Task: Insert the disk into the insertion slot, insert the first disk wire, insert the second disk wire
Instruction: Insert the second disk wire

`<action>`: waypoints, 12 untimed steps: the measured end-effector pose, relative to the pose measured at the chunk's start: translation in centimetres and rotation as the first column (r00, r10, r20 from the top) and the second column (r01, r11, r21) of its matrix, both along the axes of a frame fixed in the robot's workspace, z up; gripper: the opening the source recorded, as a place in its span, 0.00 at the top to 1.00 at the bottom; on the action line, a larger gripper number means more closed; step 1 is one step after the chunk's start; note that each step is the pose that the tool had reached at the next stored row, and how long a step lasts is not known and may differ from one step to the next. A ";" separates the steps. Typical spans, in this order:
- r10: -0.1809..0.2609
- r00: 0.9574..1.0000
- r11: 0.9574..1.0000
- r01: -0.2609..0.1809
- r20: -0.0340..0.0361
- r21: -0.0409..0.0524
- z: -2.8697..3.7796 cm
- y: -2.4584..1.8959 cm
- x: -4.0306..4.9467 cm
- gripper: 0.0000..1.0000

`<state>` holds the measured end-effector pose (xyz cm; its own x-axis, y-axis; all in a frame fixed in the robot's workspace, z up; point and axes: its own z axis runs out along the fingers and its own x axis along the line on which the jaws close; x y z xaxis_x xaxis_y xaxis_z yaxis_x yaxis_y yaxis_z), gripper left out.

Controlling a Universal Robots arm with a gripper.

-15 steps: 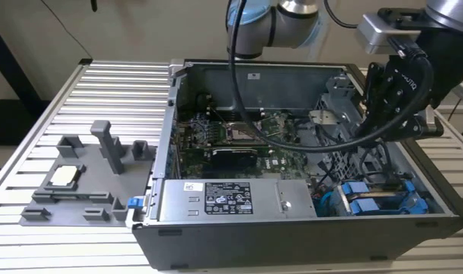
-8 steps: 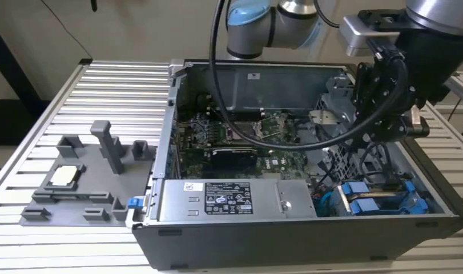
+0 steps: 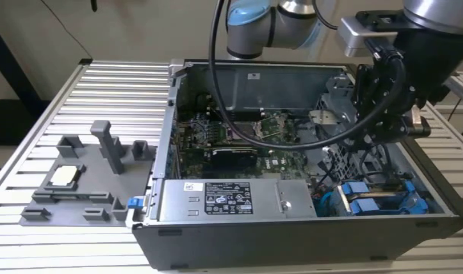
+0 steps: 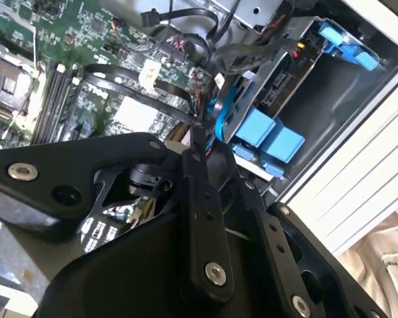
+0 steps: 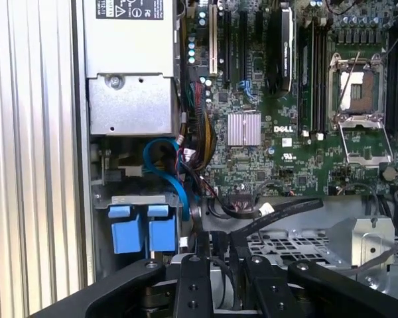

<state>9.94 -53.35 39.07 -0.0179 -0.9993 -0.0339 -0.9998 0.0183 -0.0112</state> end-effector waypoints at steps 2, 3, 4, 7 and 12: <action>0.001 1.000 1.000 0.000 0.015 -0.031 -0.01 0.27 -0.08 0.73; 0.001 1.000 0.999 0.000 0.023 -0.045 -0.02 0.46 -0.14 0.73; 0.001 1.000 0.999 0.001 0.031 -0.054 -0.06 0.69 -0.21 0.73; 0.001 0.998 0.998 0.002 0.060 -0.060 -0.21 1.28 -0.56 0.73; 0.002 0.995 0.998 0.004 0.097 -0.065 -0.59 1.55 -1.65 0.73</action>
<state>8.28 -51.80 38.48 -0.0185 -0.9994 0.0300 -0.9939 0.0152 -0.1089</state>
